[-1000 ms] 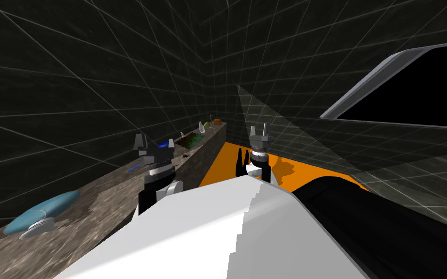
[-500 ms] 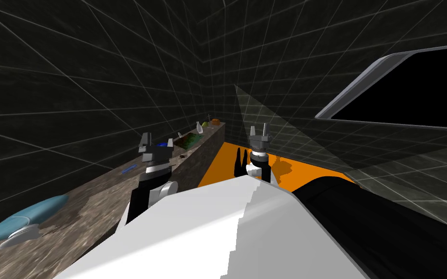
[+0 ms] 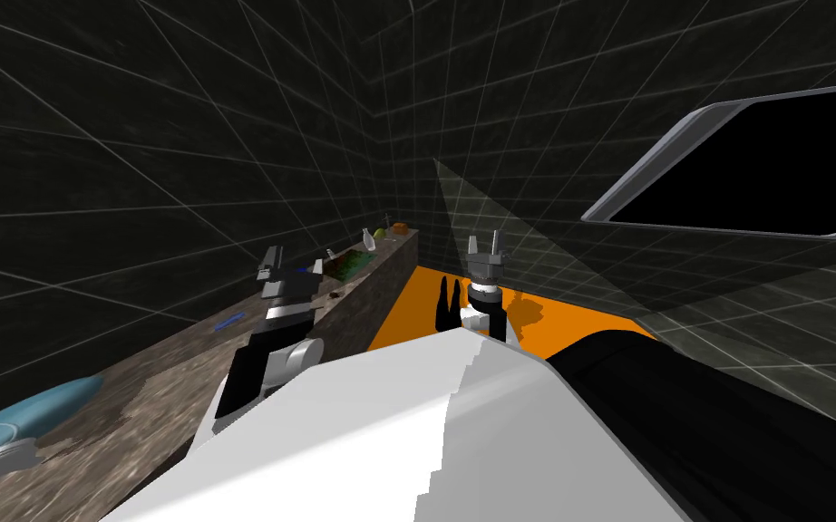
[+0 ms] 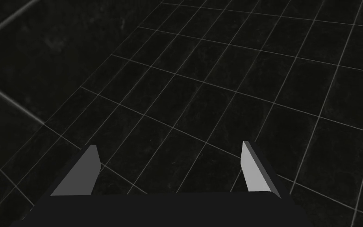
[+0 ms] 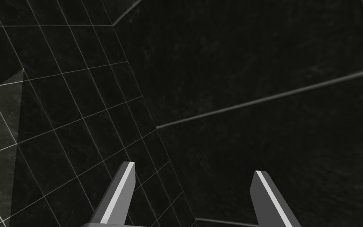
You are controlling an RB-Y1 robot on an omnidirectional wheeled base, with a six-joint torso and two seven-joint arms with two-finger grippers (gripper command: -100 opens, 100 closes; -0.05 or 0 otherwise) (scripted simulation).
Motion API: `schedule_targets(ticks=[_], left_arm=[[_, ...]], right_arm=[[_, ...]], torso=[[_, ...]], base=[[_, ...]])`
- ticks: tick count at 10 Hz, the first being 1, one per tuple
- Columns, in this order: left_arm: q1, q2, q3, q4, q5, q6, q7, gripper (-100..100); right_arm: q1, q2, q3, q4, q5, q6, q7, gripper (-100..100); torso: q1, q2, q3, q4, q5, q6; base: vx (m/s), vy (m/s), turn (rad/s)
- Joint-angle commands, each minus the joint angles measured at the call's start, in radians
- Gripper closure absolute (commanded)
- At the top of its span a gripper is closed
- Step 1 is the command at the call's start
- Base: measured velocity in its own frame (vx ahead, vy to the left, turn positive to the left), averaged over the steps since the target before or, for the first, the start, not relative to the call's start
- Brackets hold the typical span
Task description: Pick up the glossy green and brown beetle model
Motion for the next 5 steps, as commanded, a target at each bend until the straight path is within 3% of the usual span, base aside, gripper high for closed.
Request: schedule_targets(ticks=[1, 4, 5], left_arm=[[-0.007, 0.009, 0.010, -0.001, 0.009, 0.036, 0.017, -100], [-0.034, 0.047, 0.055, -0.007, 0.051, 0.124, 0.082, -100], [-0.034, 0.047, 0.055, -0.007, 0.051, 0.147, 0.082, -100]], right_arm=[[0.000, 0.000, 0.000, 0.000, 0.000, 0.000, 0.000, 0], [0.000, 0.000, 0.000, 0.000, 0.000, 0.000, 0.000, 0], [0.000, 0.000, 0.000, 0.000, 0.000, 0.000, 0.000, 0]], torso=[[0.000, 0.000, 0.000, 0.000, 0.000, 0.000], [-0.001, 0.000, 0.000, 0.000, 0.000, 0.000], [-0.001, -0.001, 0.000, 0.000, 0.000, 0.000]], base=[[0.008, -0.039, -0.022], [0.018, -0.054, -0.043], [0.018, -0.041, -0.018]])
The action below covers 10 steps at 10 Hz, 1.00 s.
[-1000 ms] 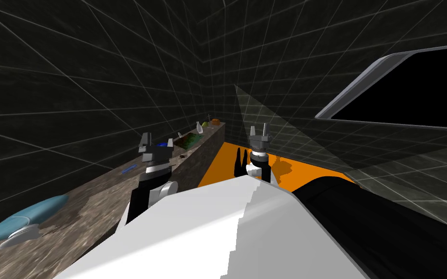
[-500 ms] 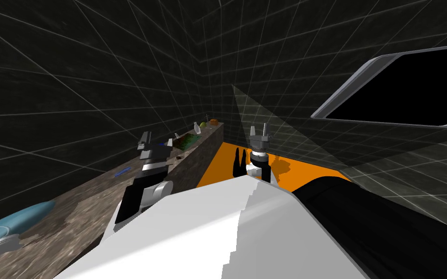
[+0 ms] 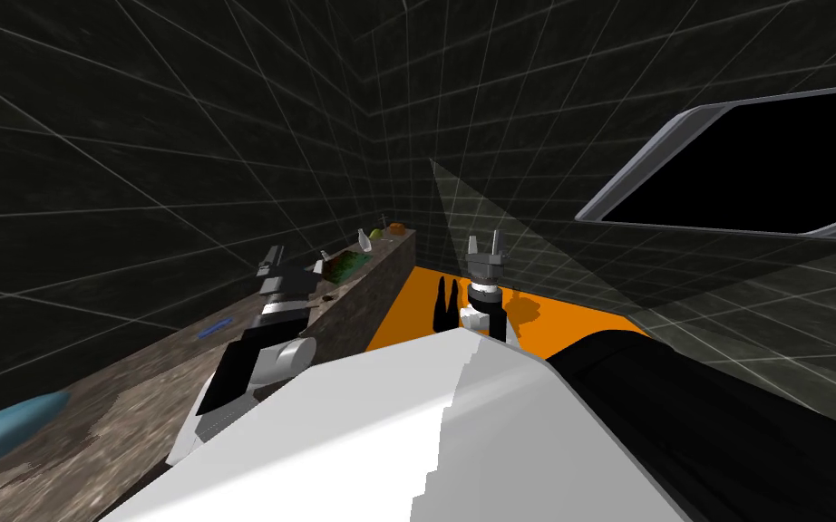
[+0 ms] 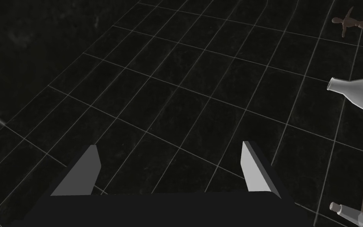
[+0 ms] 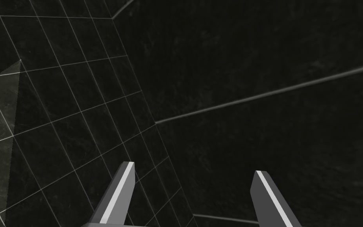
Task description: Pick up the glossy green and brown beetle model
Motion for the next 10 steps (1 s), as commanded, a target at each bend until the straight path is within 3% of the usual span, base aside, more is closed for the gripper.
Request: schedule_targets(ticks=[1, 2, 3, 5, 6, 8, 9, 10], left_arm=[[-0.021, 0.022, 0.029, -0.001, 0.027, 0.050, 0.041, -100], [-0.021, 0.022, 0.029, -0.001, 0.027, 0.078, 0.041, -100], [-0.036, 0.040, 0.052, -0.003, 0.051, 0.106, 0.077, -100], [-0.036, 0.040, 0.052, -0.003, 0.051, 0.144, 0.077, -100], [-0.050, 0.057, 0.076, -0.004, 0.075, 0.181, 0.114, -100], [-0.050, 0.057, 0.076, -0.004, 0.075, 0.209, 0.114, -100], [-0.065, 0.074, 0.099, -0.004, 0.101, 0.248, 0.151, -100], [-0.065, 0.074, 0.099, -0.004, 0.101, 0.275, 0.151, -100]], right_arm=[[0.000, 0.000, 0.000, 0.000, 0.000, 0.000, 0.000, 0], [0.000, 0.000, 0.000, 0.000, 0.000, 0.000, 0.000, 0], [0.000, 0.000, 0.000, 0.000, 0.000, 0.000, 0.000, 0], [0.000, 0.000, 0.000, 0.000, 0.000, 0.000, 0.000, 0], [0.000, 0.000, 0.000, 0.000, 0.000, 0.000, 0.000, 0], [0.000, 0.000, 0.000, 0.000, 0.000, 0.000, 0.000, 0], [0.000, 0.000, 0.000, 0.000, 0.000, 0.000, 0.000, 0], [0.000, 0.000, 0.000, 0.000, 0.000, 0.000, 0.000, 0]], torso=[[0.000, 0.000, 0.000, 0.000, 0.000, 0.000], [0.000, -0.001, 0.000, 0.000, 0.000, 0.000], [0.000, 0.000, 0.000, 0.000, 0.000, 0.000], [0.000, -0.001, 0.000, 0.000, 0.000, 0.000], [0.002, 0.000, 0.000, 0.000, 0.000, 0.000], [0.001, -0.001, 0.000, 0.000, 0.000, 0.000], [0.002, 0.000, 0.000, 0.000, 0.000, 0.000], [0.001, -0.001, 0.000, 0.000, 0.000, 0.000]], base=[[0.027, -0.044, -0.047], [0.023, -0.036, -0.028], [0.033, -0.045, -0.048], [0.018, -0.029, -0.011], [0.030, -0.030, -0.049], [0.020, -0.022, -0.015], [0.031, -0.035, -0.060], [0.038, -0.030, -0.025]])
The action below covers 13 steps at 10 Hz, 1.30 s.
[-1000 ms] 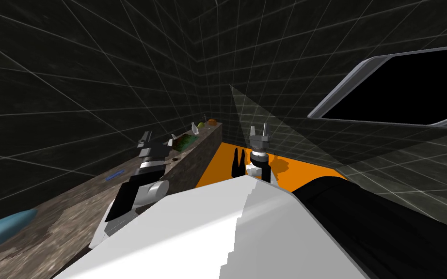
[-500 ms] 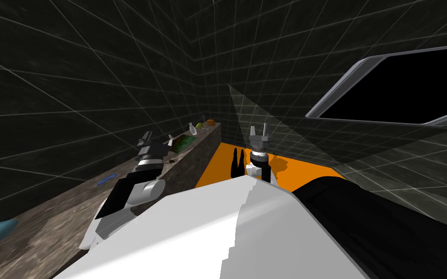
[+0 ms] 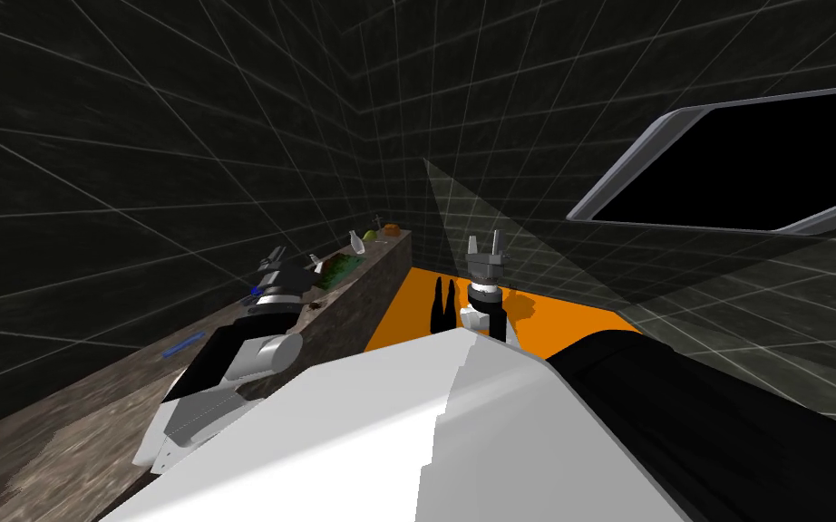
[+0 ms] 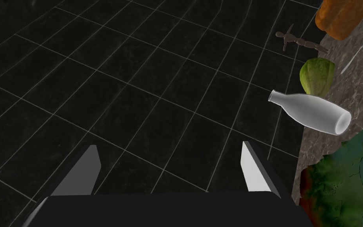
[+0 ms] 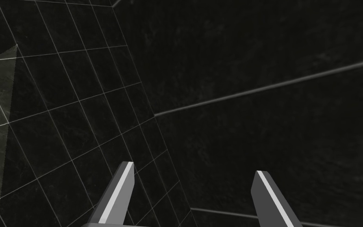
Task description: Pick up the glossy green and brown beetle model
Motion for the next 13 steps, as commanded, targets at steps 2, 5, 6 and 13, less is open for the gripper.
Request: schedule_targets(ticks=[2, 5, 6, 13], left_arm=[[-0.015, 0.019, 0.026, 0.001, 0.030, 0.081, 0.044, -100], [-0.030, 0.035, 0.048, 0.003, 0.057, 0.156, 0.082, -100], [-0.044, 0.051, 0.068, 0.007, 0.084, 0.193, 0.120, -100], [-0.071, 0.080, 0.105, 0.017, 0.139, 0.364, 0.195, -100]], right_arm=[[0.000, 0.000, 0.000, 0.000, 0.000, 0.000, 0.000, 0], [0.000, 0.000, 0.000, 0.000, 0.000, 0.000, 0.000, 0], [0.000, 0.000, 0.000, 0.000, 0.000, 0.000, 0.000, 0], [0.000, 0.000, 0.000, 0.000, 0.000, 0.000, 0.000, 0]], torso=[[0.000, -0.001, -0.001, 0.000, 0.000, 0.000], [0.000, -0.001, -0.001, 0.000, 0.000, 0.000], [0.001, 0.000, 0.000, 0.000, 0.000, 0.000], [0.001, -0.001, -0.001, 0.000, 0.000, 0.000]], base=[[0.047, -0.028, -0.036], [0.043, -0.025, -0.025], [0.042, -0.015, -0.054], [0.036, -0.004, -0.026]])
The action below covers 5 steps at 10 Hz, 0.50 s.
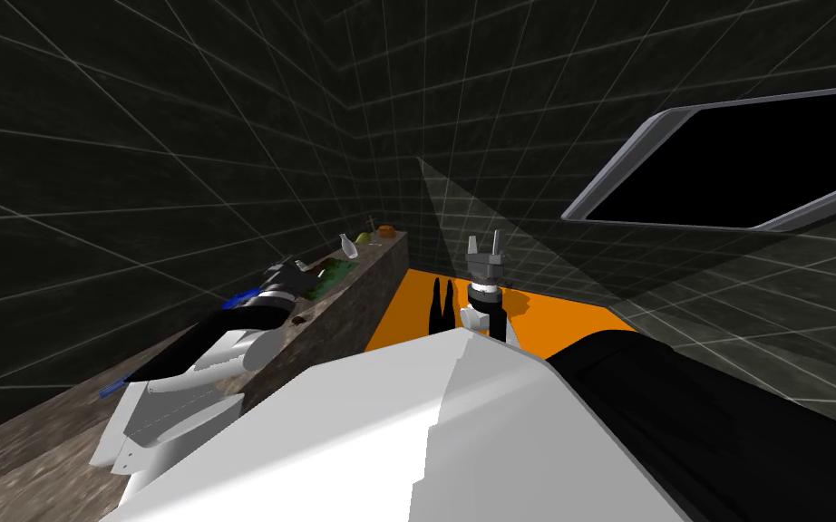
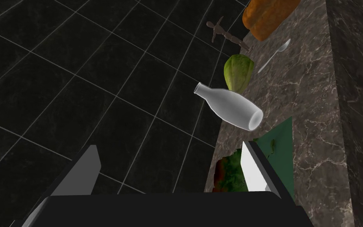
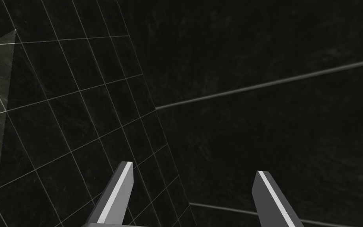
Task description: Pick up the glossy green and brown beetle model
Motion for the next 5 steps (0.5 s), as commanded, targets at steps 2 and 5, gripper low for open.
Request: schedule_targets(ticks=[2, 5], left_arm=[[-0.016, 0.014, 0.017, 0.008, 0.027, 0.075, 0.038, -100], [-0.028, 0.027, 0.031, 0.017, 0.054, 0.146, 0.073, -100]], right_arm=[[0.000, 0.000, 0.000, 0.000, 0.000, 0.000, 0.000, 0], [0.000, 0.000, 0.000, 0.000, 0.000, 0.000, 0.000, 0]], torso=[[0.000, -0.001, 0.000, 0.000, 0.000, 0.000], [0.001, -0.001, 0.000, 0.000, 0.000, 0.000]], base=[[0.058, -0.007, -0.033], [0.053, 0.003, -0.026]])
